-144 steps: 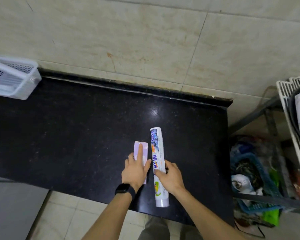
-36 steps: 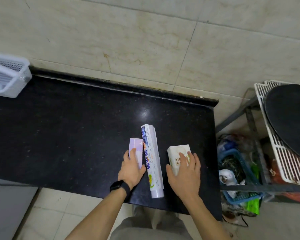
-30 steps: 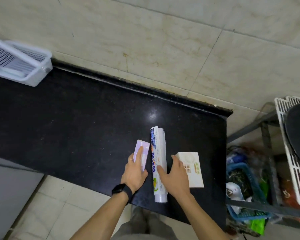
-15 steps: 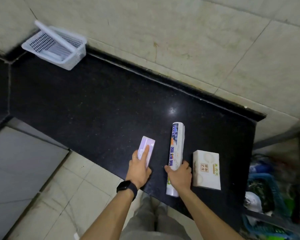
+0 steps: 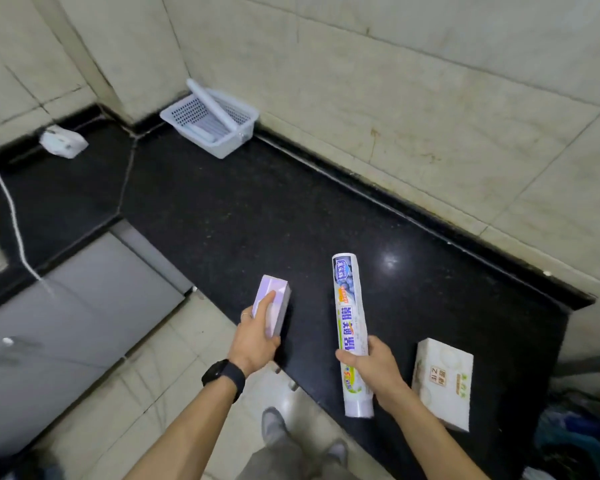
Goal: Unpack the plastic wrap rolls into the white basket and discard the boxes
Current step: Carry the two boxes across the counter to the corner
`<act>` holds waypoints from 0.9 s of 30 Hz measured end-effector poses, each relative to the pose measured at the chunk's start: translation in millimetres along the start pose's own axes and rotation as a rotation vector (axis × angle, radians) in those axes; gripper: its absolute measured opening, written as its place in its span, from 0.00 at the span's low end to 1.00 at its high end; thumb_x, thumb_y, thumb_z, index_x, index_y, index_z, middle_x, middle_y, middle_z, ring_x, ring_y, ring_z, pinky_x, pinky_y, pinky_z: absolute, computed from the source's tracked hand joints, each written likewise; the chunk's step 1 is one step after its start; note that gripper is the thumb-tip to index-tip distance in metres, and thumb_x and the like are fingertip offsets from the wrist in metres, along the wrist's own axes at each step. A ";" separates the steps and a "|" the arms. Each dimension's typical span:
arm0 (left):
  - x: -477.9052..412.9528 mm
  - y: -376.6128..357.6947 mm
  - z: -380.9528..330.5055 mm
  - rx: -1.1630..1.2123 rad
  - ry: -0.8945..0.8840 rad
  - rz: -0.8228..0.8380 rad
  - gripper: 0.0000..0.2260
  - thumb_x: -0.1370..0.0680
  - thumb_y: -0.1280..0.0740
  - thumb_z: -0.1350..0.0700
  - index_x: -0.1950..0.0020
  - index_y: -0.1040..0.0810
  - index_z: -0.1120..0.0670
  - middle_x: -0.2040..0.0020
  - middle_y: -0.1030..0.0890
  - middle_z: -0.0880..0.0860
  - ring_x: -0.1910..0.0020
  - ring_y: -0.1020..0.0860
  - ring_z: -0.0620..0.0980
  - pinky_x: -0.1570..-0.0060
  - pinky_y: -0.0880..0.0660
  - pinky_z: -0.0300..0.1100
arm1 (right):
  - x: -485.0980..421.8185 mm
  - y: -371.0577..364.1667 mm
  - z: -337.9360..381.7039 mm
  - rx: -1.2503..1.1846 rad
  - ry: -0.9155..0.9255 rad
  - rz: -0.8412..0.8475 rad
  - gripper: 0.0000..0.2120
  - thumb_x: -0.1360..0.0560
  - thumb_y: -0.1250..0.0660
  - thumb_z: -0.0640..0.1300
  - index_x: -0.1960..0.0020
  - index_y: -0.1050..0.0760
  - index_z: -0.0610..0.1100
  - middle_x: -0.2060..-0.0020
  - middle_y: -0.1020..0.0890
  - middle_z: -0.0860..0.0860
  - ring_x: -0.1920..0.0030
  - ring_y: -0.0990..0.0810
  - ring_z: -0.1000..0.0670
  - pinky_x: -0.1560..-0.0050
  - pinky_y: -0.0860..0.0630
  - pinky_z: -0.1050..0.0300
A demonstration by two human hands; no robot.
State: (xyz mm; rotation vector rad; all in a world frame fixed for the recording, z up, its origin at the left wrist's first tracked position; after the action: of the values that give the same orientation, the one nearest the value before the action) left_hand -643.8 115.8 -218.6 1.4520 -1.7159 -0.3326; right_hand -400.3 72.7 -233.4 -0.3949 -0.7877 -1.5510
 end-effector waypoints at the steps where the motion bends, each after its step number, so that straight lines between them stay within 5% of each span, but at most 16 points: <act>1: 3.4 15.9 6.0 0.026 0.008 -0.051 0.37 0.26 0.34 0.60 0.23 0.46 0.38 0.33 0.36 0.56 0.51 0.22 0.57 0.50 0.22 0.43 | 2.5 -8.6 15.1 0.010 0.037 0.035 0.17 0.32 0.20 0.44 0.49 0.24 0.48 0.52 0.15 0.49 0.53 0.15 0.50 0.53 0.17 0.51; 3: 11.0 47.6 17.0 0.015 0.021 -0.156 0.36 0.24 0.33 0.59 0.22 0.45 0.41 0.36 0.34 0.56 0.58 0.25 0.53 0.60 0.26 0.38 | 6.6 -28.9 47.3 0.018 0.119 0.101 0.18 0.31 0.21 0.43 0.47 0.24 0.47 0.51 0.16 0.50 0.52 0.15 0.50 0.56 0.18 0.55; 9: 39.0 144.1 64.1 0.037 0.075 -0.403 0.33 0.21 0.34 0.54 0.22 0.47 0.40 0.31 0.36 0.56 0.58 0.31 0.46 0.73 0.32 0.25 | 29.1 -111.5 142.6 0.198 0.432 0.153 0.18 0.30 0.22 0.51 0.45 0.24 0.51 0.50 0.18 0.54 0.51 0.17 0.54 0.54 0.19 0.58; 12: 50.7 191.7 86.0 0.002 0.077 -0.500 0.32 0.21 0.34 0.51 0.21 0.47 0.40 0.30 0.35 0.55 0.51 0.27 0.50 0.63 0.33 0.26 | 40.6 -151.5 176.5 0.246 0.599 0.116 0.12 0.30 0.25 0.55 0.49 0.24 0.59 0.52 0.21 0.56 0.52 0.19 0.57 0.54 0.22 0.60; 14: 55.7 230.1 107.7 0.005 0.080 -0.566 0.32 0.22 0.35 0.51 0.22 0.45 0.39 0.31 0.34 0.54 0.47 0.25 0.53 0.54 0.31 0.36 | 47.6 -186.3 200.2 0.279 0.684 0.107 0.10 0.29 0.26 0.56 0.52 0.25 0.63 0.53 0.22 0.57 0.52 0.20 0.58 0.55 0.25 0.60; 19: 48.2 318.0 164.1 0.000 0.060 -0.660 0.31 0.23 0.36 0.51 0.23 0.46 0.35 0.32 0.34 0.52 0.53 0.23 0.52 0.53 0.24 0.44 | 56.8 -273.0 249.7 0.355 0.825 0.077 0.16 0.29 0.26 0.56 0.44 0.23 0.58 0.54 0.23 0.58 0.53 0.21 0.60 0.58 0.28 0.66; 27: 11.3 406.8 225.3 -0.019 0.001 -0.707 0.33 0.24 0.35 0.51 0.23 0.45 0.36 0.28 0.36 0.50 0.40 0.26 0.52 0.50 0.31 0.39 | 61.3 -377.3 305.3 0.409 0.928 0.030 0.25 0.29 0.26 0.56 0.34 0.27 0.60 0.52 0.23 0.60 0.51 0.23 0.62 0.54 0.27 0.64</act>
State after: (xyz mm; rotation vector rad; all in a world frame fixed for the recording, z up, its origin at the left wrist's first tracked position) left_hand -1085.6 155.7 -78.8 2.0075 -1.1385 -0.7141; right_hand -835.6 226.5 -71.4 0.5873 -0.3314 -1.2951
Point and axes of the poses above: each hand's wrist, its own x-axis away from the middle knuckle, its own y-axis out of the back of the hand, z = x × y, the point moved 1 cm from there along -x, towards the middle knuckle
